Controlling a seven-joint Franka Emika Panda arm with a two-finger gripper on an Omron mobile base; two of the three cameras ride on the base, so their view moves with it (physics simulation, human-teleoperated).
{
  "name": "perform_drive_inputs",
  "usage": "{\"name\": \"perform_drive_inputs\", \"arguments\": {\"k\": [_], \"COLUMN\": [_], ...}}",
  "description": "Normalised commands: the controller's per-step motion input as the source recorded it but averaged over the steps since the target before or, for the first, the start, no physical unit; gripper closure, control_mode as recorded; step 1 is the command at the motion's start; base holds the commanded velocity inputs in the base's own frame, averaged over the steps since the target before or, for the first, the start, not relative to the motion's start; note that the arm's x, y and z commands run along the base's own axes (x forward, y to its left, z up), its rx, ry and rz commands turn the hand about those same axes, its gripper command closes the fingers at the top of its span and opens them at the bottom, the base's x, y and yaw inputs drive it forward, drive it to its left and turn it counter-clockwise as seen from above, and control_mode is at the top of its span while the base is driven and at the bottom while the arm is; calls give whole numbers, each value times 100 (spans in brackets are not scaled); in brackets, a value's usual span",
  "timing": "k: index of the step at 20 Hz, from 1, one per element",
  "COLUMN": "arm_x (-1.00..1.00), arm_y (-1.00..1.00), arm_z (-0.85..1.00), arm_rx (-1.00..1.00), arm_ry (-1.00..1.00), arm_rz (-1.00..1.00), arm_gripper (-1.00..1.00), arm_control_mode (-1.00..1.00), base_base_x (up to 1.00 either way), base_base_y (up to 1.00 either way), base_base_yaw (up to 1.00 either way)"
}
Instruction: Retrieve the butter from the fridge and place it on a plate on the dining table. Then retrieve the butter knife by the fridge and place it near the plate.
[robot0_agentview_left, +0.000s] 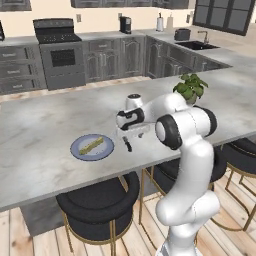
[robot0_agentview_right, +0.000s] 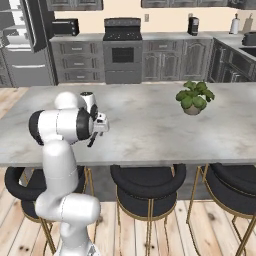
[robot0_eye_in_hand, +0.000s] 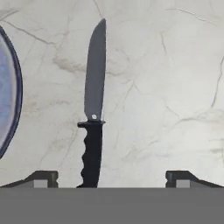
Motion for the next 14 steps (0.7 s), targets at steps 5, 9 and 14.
{"name": "perform_drive_inputs", "arguments": {"k": [5,9,14], "arm_x": [-96,-100,-100], "arm_y": [0,-1,-5], "arm_z": [80,38,10], "arm_rx": [0,0,0], "arm_ry": [0,0,0], "arm_rz": [0,0,0], "arm_gripper": [-100,-100,-100], "arm_control_mode": [-100,-100,-100], "base_base_x": [0,0,0], "base_base_y": [0,0,0], "base_base_yaw": [0,0,0]}}
